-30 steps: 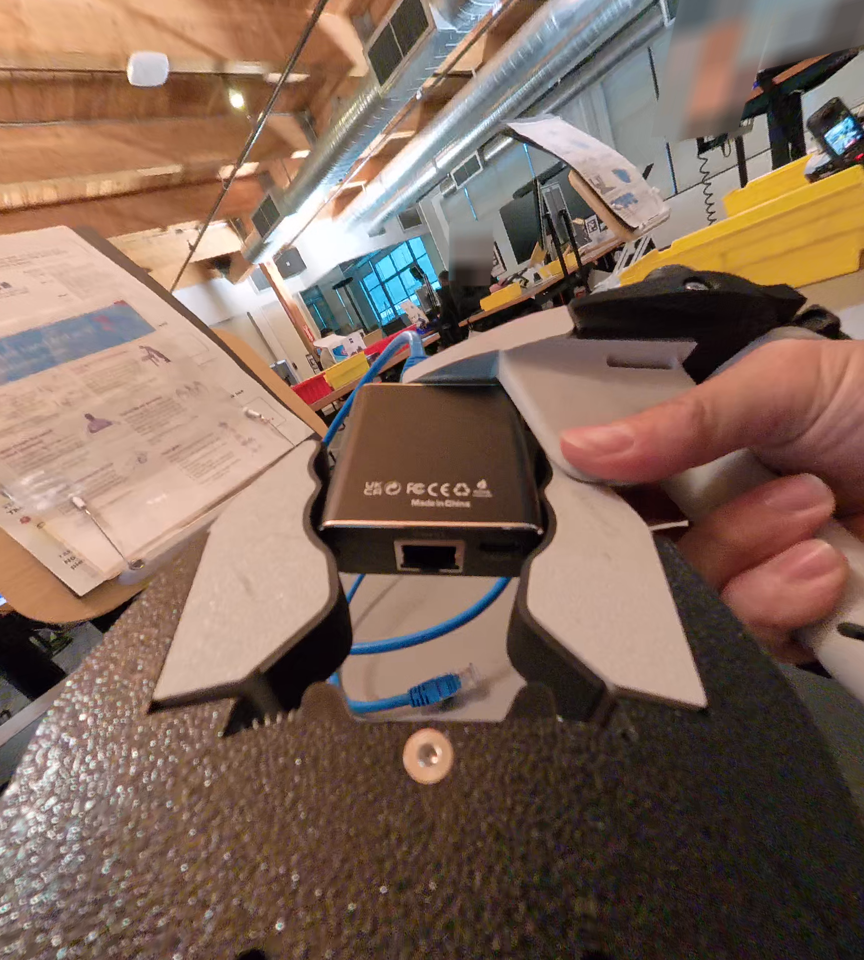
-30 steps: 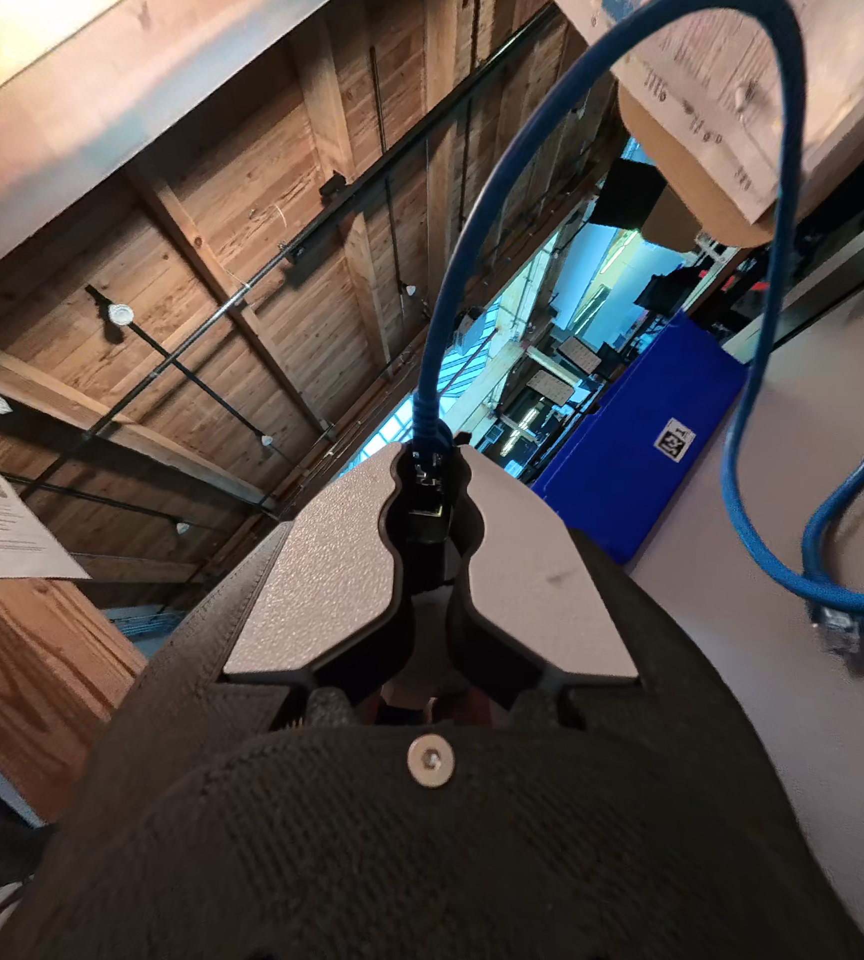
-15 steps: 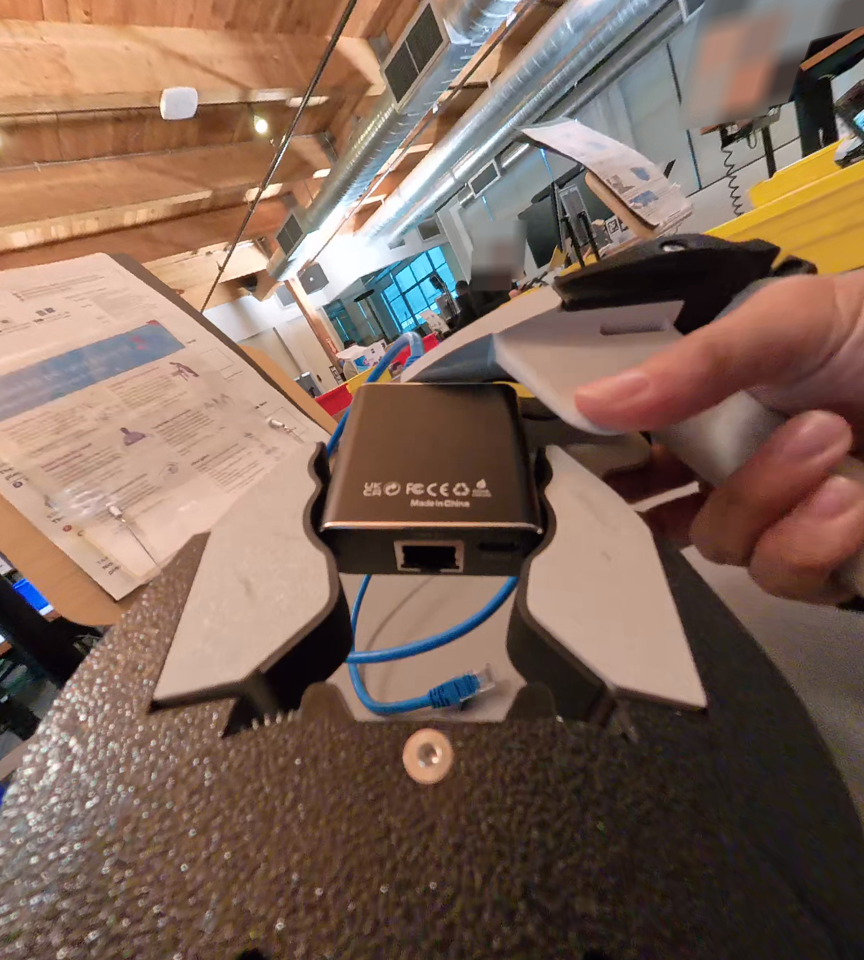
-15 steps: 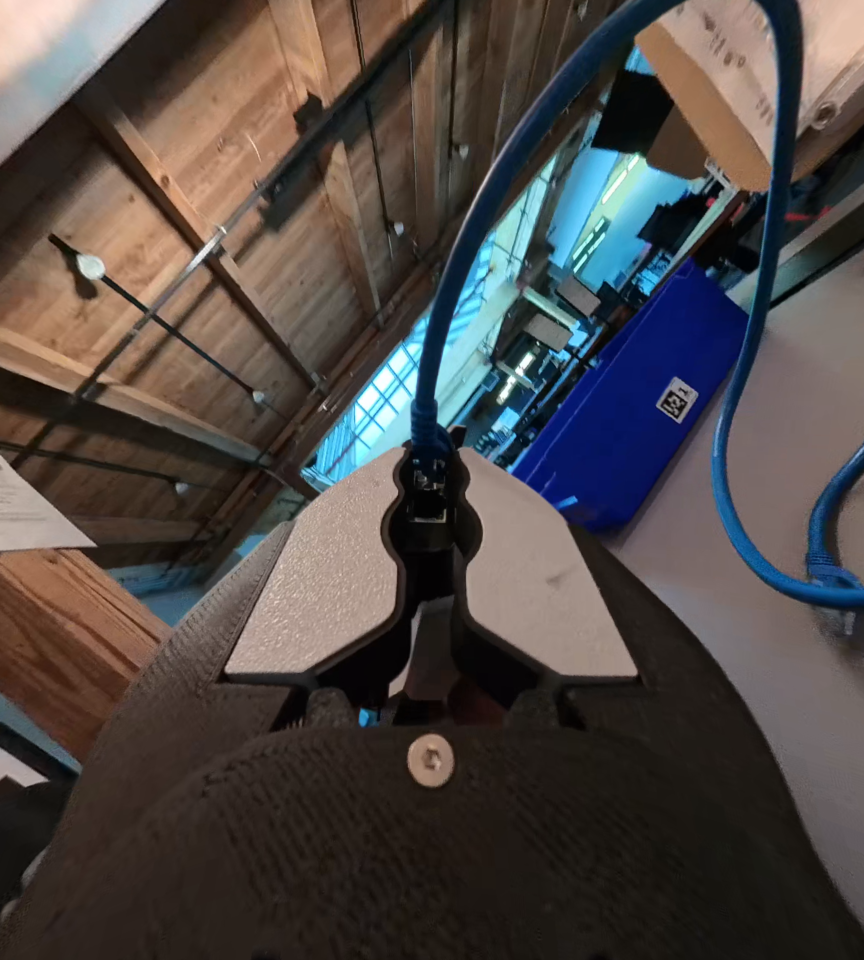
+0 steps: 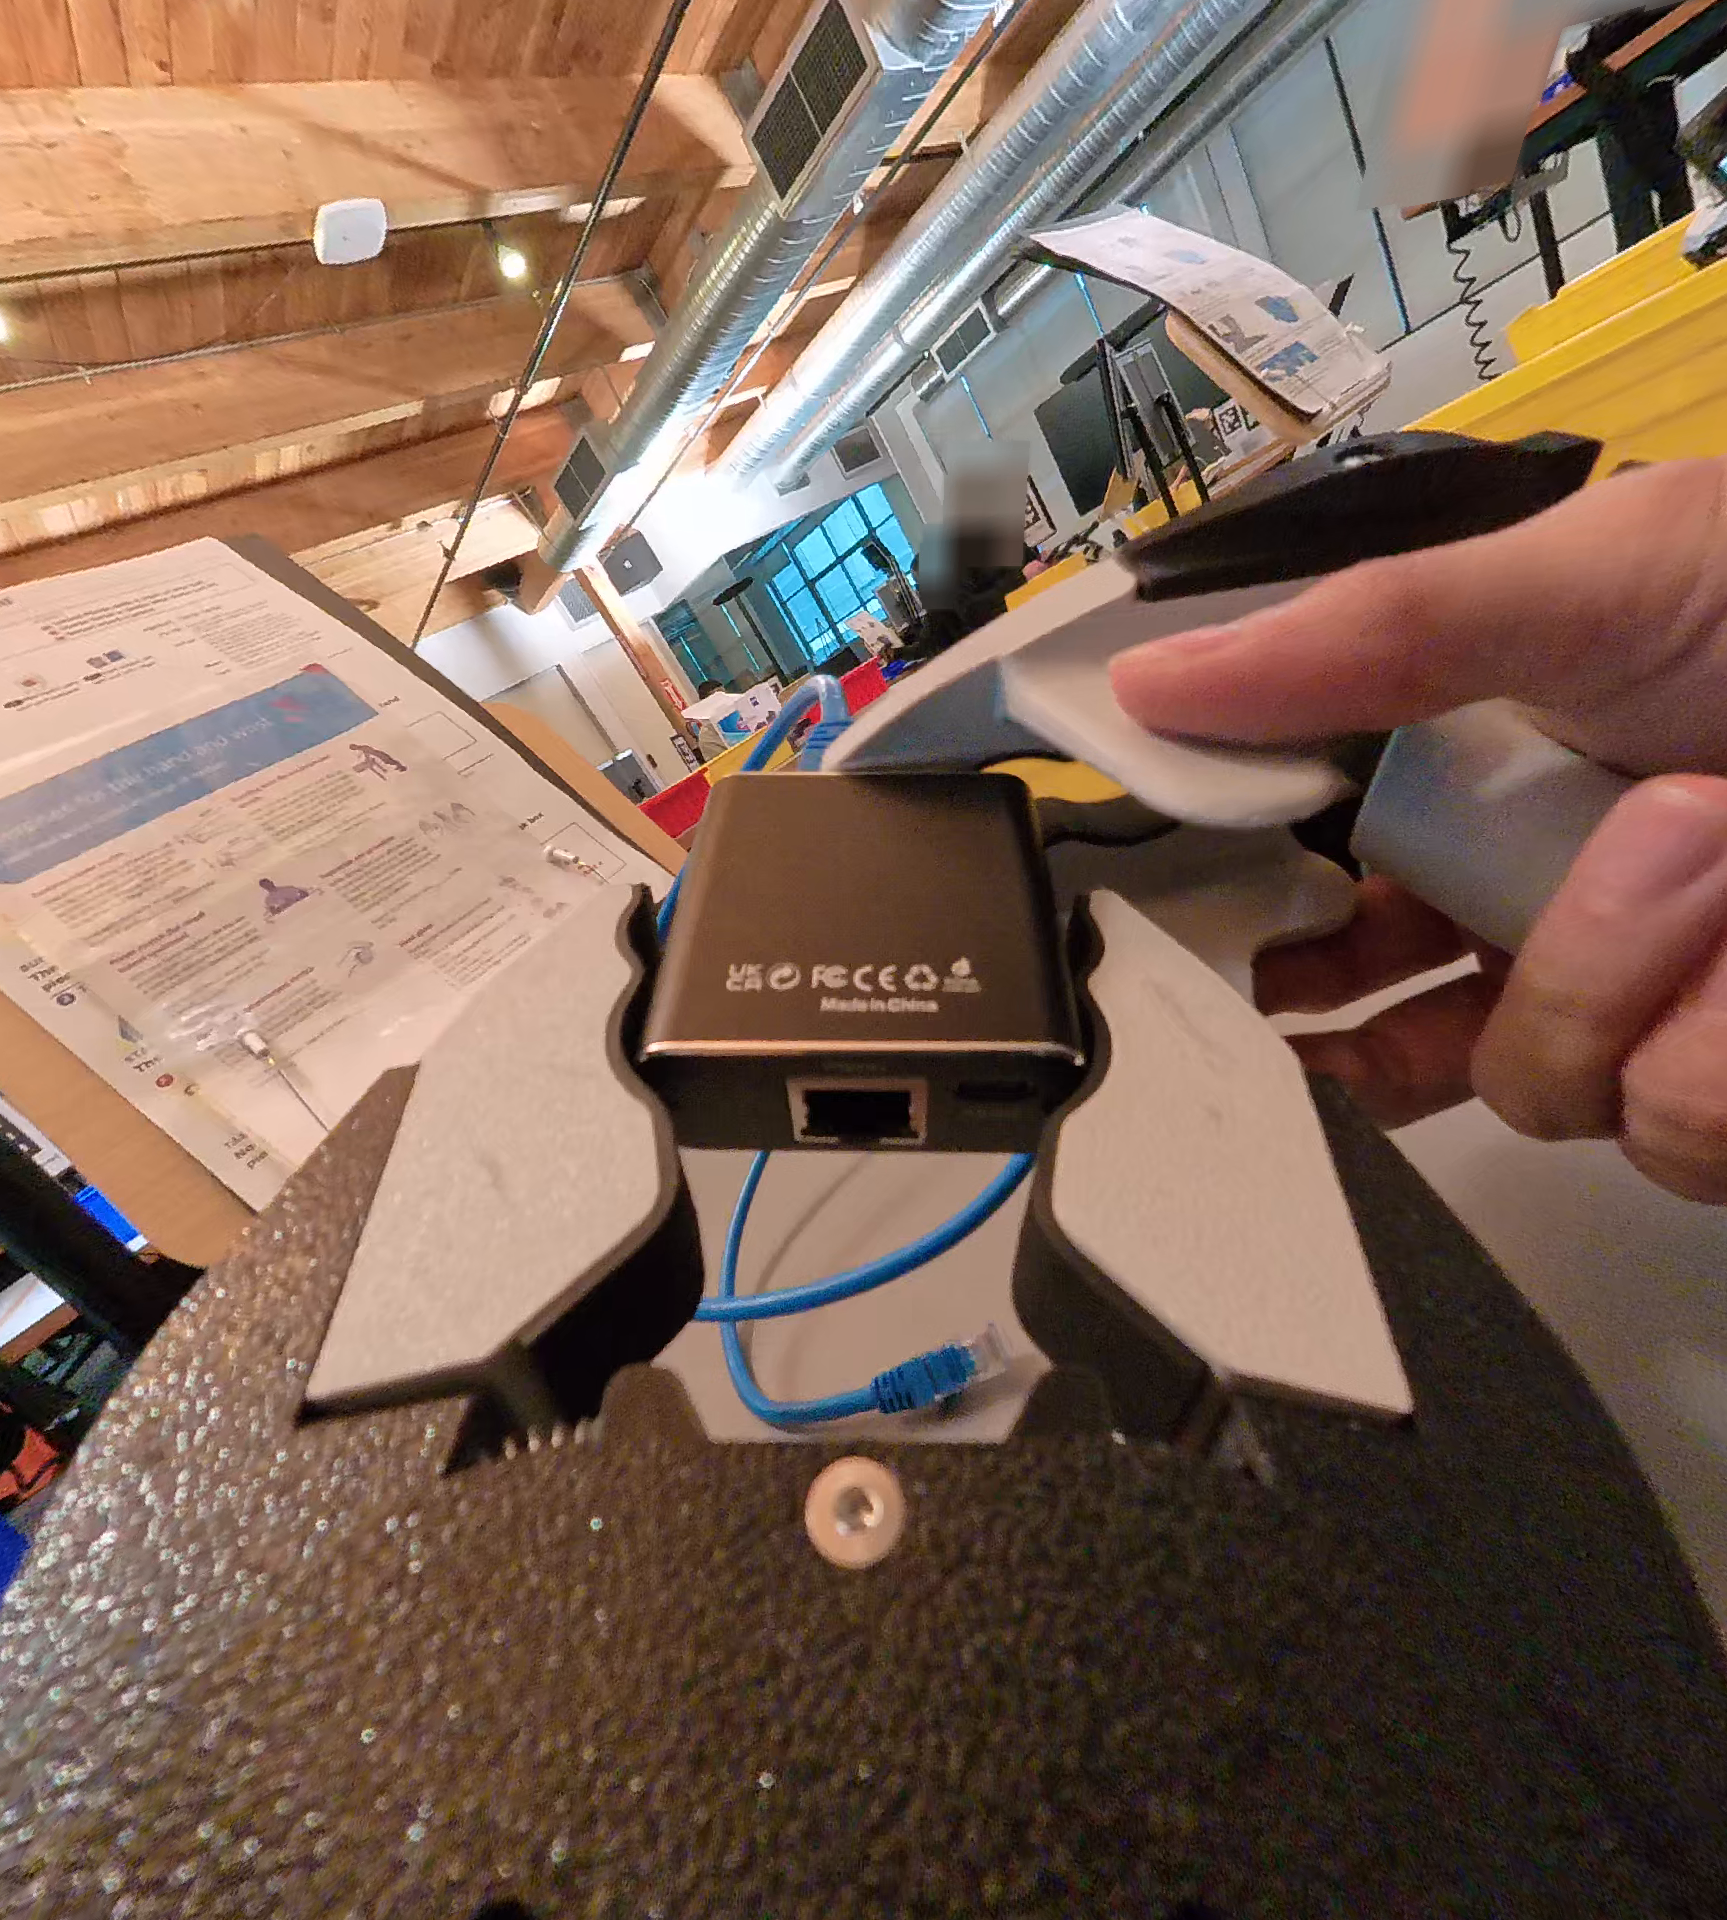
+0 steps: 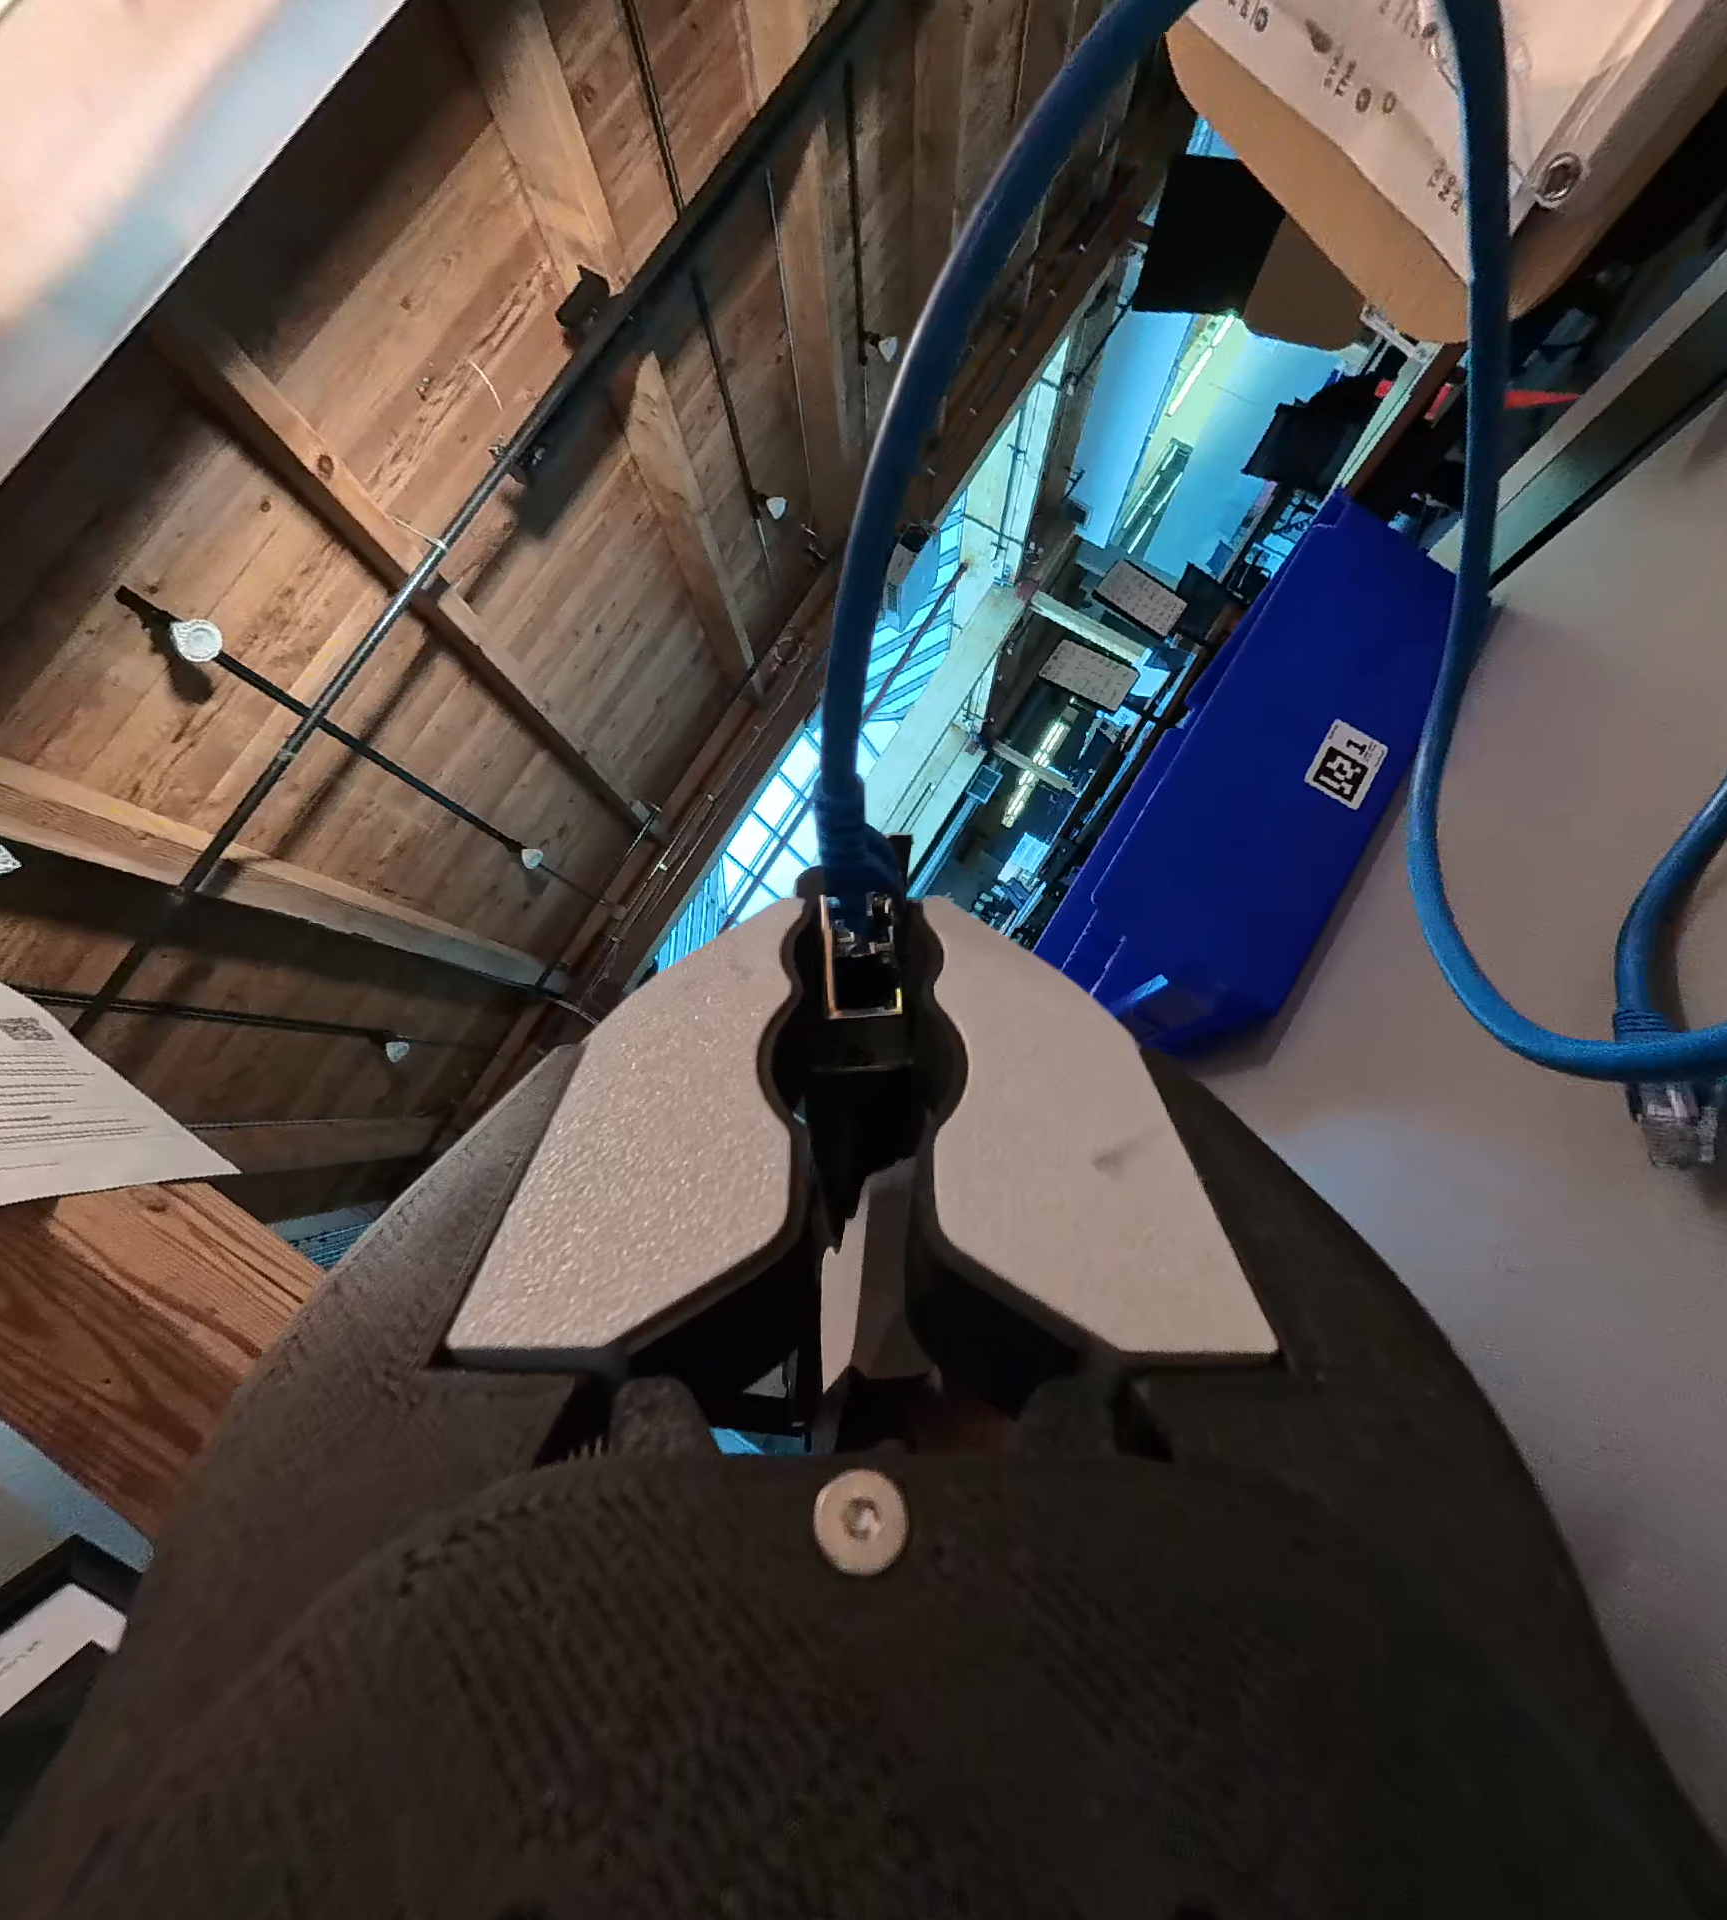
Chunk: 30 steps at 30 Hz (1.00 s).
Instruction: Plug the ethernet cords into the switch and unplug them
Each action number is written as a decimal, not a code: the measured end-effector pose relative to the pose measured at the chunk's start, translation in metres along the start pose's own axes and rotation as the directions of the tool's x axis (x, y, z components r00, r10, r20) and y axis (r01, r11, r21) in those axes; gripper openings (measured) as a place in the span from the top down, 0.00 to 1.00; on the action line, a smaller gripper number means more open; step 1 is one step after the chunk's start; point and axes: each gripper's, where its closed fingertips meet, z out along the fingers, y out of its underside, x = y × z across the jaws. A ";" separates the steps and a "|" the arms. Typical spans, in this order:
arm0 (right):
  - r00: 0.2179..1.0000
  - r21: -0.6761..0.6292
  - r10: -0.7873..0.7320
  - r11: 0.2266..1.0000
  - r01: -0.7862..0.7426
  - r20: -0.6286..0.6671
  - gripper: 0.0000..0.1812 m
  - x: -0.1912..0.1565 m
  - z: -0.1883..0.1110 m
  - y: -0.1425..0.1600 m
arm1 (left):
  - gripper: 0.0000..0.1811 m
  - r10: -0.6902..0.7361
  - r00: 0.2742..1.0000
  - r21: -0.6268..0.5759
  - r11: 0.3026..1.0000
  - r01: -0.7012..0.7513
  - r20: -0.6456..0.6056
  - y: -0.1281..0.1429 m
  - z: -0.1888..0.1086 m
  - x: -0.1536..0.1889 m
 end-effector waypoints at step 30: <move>0.515 -0.341 -0.855 0.465 0.817 0.068 0.96 -0.106 -0.026 -0.114 | 0.59 -0.062 0.994 0.009 0.998 0.061 0.087 0.005 -0.008 -0.024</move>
